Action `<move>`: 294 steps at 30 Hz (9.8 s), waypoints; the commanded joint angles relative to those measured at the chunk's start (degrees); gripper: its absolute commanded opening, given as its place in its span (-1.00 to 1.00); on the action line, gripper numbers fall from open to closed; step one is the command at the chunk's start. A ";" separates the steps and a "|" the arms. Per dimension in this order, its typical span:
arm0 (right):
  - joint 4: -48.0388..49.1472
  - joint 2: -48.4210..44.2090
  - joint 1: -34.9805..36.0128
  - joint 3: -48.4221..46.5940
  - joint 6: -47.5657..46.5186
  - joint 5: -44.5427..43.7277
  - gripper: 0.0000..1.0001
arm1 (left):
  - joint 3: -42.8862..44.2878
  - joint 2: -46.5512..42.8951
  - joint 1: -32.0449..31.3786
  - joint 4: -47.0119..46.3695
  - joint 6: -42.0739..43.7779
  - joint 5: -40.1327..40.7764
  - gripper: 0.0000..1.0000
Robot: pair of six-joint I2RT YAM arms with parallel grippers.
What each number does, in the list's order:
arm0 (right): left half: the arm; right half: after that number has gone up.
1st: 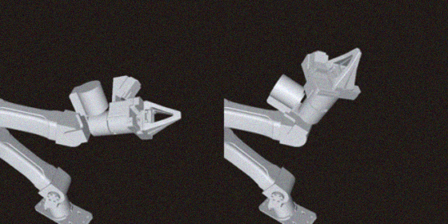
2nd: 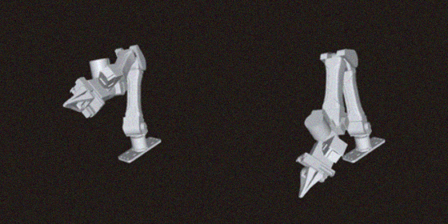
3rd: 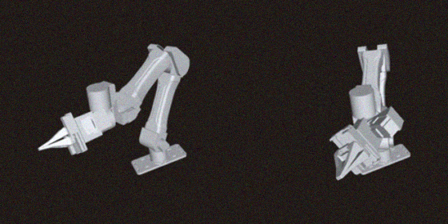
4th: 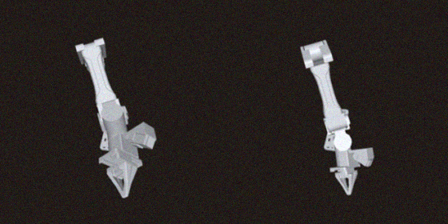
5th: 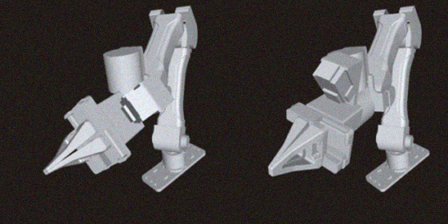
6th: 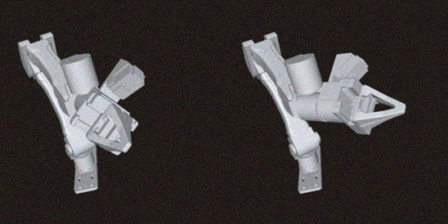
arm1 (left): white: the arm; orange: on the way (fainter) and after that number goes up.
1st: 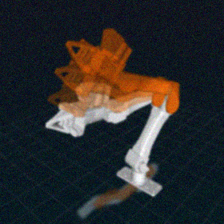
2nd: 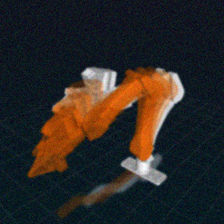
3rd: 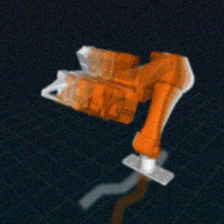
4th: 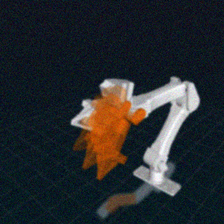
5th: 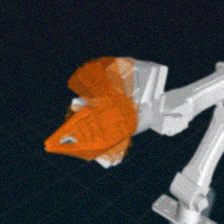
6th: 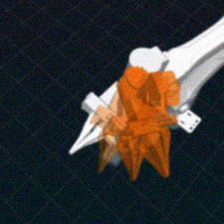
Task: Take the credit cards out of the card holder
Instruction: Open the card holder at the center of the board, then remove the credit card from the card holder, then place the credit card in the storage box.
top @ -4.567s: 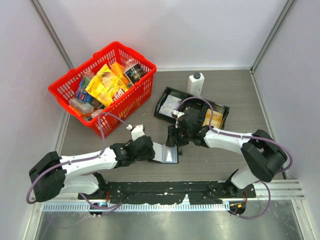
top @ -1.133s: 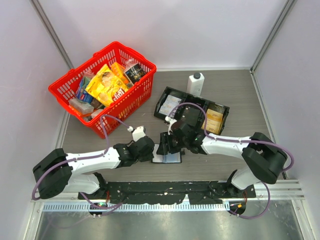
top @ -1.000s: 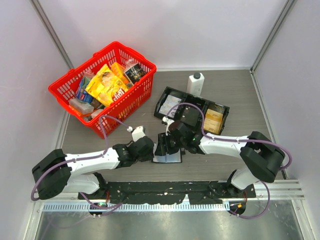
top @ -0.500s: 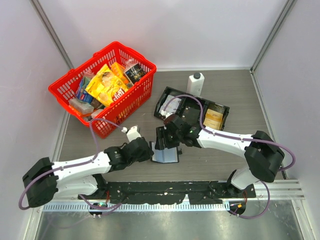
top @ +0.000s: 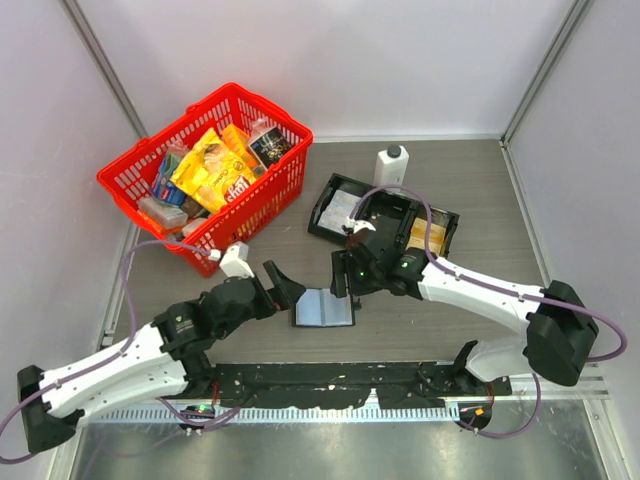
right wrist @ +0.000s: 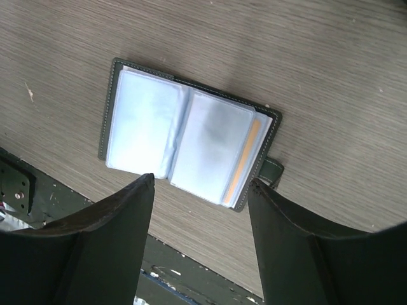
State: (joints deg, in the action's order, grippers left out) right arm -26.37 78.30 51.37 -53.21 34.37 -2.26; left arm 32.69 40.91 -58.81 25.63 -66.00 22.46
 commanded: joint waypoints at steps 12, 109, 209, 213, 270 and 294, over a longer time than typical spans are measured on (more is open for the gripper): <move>7.29 -0.97 5.58 8.39 17.92 -9.16 0.10 | -11.16 -14.38 -0.08 2.23 -11.35 -8.39 0.99; 20.22 2.91 6.19 4.87 15.55 8.15 -0.15 | 1.06 36.70 3.79 -18.95 -2.47 -15.95 -1.00; 75.06 11.08 -14.81 34.05 18.10 37.94 -0.82 | 2.21 45.58 7.83 -16.14 -1.59 -21.67 -1.00; 74.80 10.73 -16.74 35.28 17.66 39.17 -0.87 | 2.12 45.75 8.00 -16.05 -1.50 -21.67 -1.00; -7.11 -11.69 -23.52 -0.92 -21.44 14.57 -0.98 | 15.03 22.92 21.17 0.46 12.28 -24.46 0.99; 4.56 10.46 -10.33 -13.15 -54.31 -29.11 -0.98 | 8.54 -13.91 28.48 15.59 36.91 -4.09 0.99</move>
State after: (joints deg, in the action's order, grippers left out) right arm -30.76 88.18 39.66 -68.03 -12.21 -24.56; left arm 42.61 29.54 -30.37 41.06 -27.94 11.64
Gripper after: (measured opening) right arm 0.024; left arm 0.995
